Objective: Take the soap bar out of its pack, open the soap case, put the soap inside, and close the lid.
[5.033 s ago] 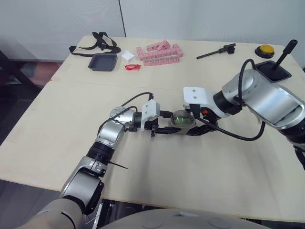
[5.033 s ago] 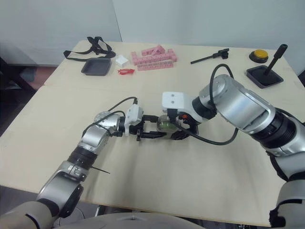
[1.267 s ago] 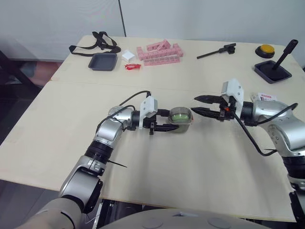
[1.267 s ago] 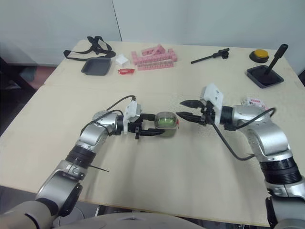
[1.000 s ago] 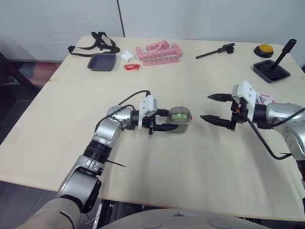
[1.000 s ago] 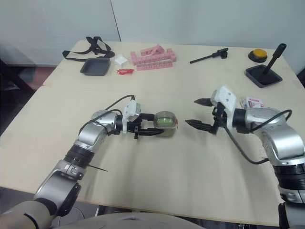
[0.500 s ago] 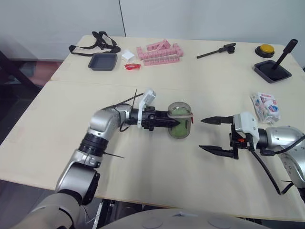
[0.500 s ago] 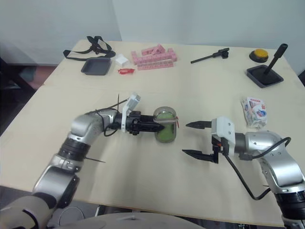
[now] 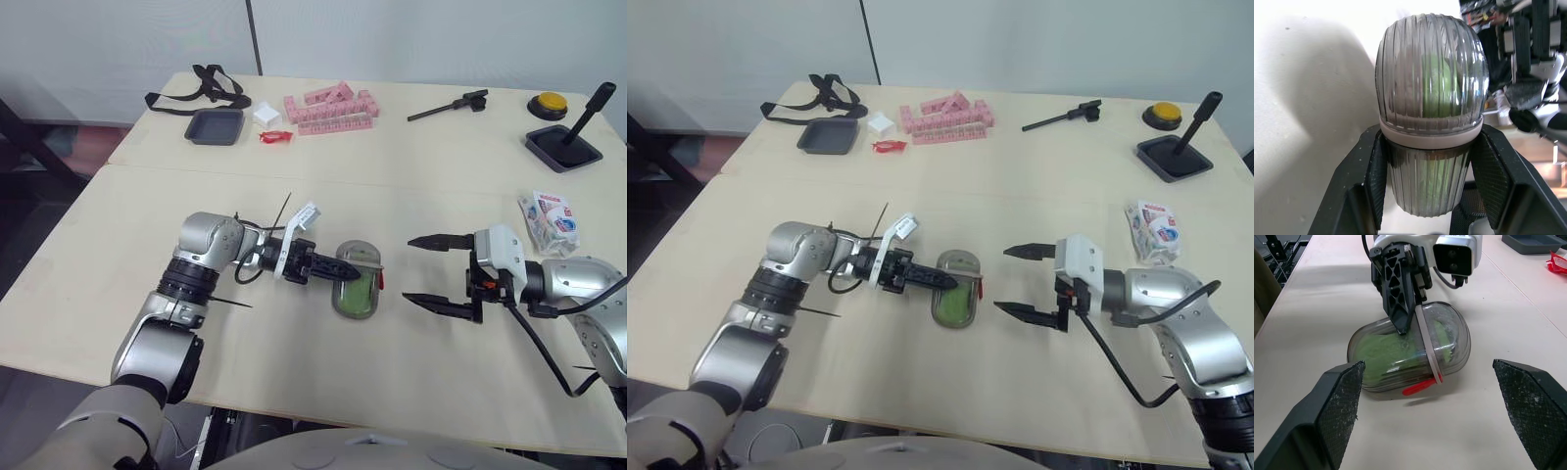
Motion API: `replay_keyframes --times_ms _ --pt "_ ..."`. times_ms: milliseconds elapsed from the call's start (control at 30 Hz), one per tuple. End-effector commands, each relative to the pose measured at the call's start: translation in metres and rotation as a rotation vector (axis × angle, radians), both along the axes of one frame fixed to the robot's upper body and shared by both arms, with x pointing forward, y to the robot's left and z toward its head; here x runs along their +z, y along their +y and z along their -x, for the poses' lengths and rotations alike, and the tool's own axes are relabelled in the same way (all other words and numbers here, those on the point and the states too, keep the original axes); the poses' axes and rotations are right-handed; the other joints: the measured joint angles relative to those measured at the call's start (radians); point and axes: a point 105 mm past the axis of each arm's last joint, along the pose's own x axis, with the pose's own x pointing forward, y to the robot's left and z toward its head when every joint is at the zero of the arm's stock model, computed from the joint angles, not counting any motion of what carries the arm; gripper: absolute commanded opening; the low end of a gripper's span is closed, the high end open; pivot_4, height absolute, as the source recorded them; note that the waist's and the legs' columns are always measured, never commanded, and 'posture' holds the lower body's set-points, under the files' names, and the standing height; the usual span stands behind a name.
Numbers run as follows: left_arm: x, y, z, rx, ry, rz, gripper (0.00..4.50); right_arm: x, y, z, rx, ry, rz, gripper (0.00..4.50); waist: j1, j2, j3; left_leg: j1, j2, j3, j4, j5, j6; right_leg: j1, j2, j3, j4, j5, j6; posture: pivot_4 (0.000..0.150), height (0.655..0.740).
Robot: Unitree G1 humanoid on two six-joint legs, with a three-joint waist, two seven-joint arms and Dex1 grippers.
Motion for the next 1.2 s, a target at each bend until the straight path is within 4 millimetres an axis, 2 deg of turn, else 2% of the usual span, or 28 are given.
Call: replay_keyframes --times_ms 33,100,233,267,433,667,767,833,933,1200 --pt "-0.017 0.008 -0.010 0.044 -0.065 -0.117 1.96 0.010 0.002 0.001 0.018 -0.031 -0.014 4.47 0.000 0.000 0.000 0.000 0.000 0.000 0.000 0.000 0.000 0.001 0.000 0.000 0.000 0.000 0.000 0.150 0.7109" --pt "-0.017 0.010 -0.013 0.034 -0.113 -0.122 3.00 0.011 0.001 -0.001 0.015 -0.029 -0.015 4.50 -0.001 0.000 0.000 0.001 0.000 0.000 0.000 0.000 0.000 0.002 0.000 0.000 -0.001 0.000 0.000 0.150 0.7109" --pt "-0.009 0.013 -0.023 0.058 -0.171 -0.074 4.31 0.010 0.001 -0.003 0.017 -0.027 -0.015 4.50 -0.002 0.000 0.000 0.002 0.000 0.000 0.000 0.000 0.000 0.002 0.000 0.000 -0.001 0.000 0.000 0.150 0.7109" --pt "-0.007 0.014 -0.025 0.057 -0.193 -0.069 4.48 0.010 0.001 -0.004 0.018 -0.027 -0.015 4.50 -0.002 0.000 0.000 0.002 0.000 0.000 0.000 0.000 0.001 0.002 0.000 0.000 -0.001 0.000 0.000 0.150 0.7109" --pt "0.009 0.020 -0.035 0.054 -0.375 -0.025 4.48 0.011 0.001 -0.008 0.020 -0.031 -0.013 4.50 -0.006 0.000 0.000 0.001 0.000 0.000 0.000 0.001 0.002 0.002 0.000 0.000 -0.001 0.001 0.000 0.150 0.7109" --pt "0.040 0.041 -0.034 -0.021 -0.740 0.028 4.48 0.011 -0.009 -0.018 -0.024 -0.036 -0.002 4.50 -0.006 0.000 0.001 0.000 0.000 0.000 -0.005 0.001 0.002 0.000 0.000 -0.001 -0.004 0.001 0.000 0.150 0.7109" --pt "0.054 0.050 -0.046 0.073 -0.914 0.042 4.48 0.012 -0.016 -0.026 -0.097 -0.027 -0.048 4.50 -0.006 0.000 0.001 -0.001 0.000 0.000 -0.006 0.001 0.002 0.000 0.000 -0.001 -0.006 0.001 0.000 0.150 0.7109" --pt "0.052 0.064 -0.053 0.158 -1.097 0.001 4.48 0.003 -0.031 -0.035 -0.208 -0.015 -0.096 4.50 -0.009 0.000 0.001 -0.001 0.000 0.000 -0.007 0.001 0.002 0.000 0.000 -0.002 -0.006 0.001 0.000 0.150 0.7109" --pt "0.043 0.075 -0.055 0.234 -1.228 -0.051 4.48 -0.007 -0.045 -0.040 -0.303 -0.017 -0.123 4.50 -0.012 0.000 0.001 0.000 0.000 0.000 -0.008 0.001 0.002 0.000 0.000 -0.002 -0.006 0.001 0.000 0.150 0.7109" --pt "0.013 0.090 -0.060 0.396 -1.253 -0.188 4.48 -0.026 -0.058 -0.041 -0.423 -0.035 -0.131 4.50 -0.014 0.000 0.001 0.001 0.000 0.000 -0.007 0.001 0.002 0.001 0.000 -0.002 -0.006 0.001 0.000 0.150 0.7109"
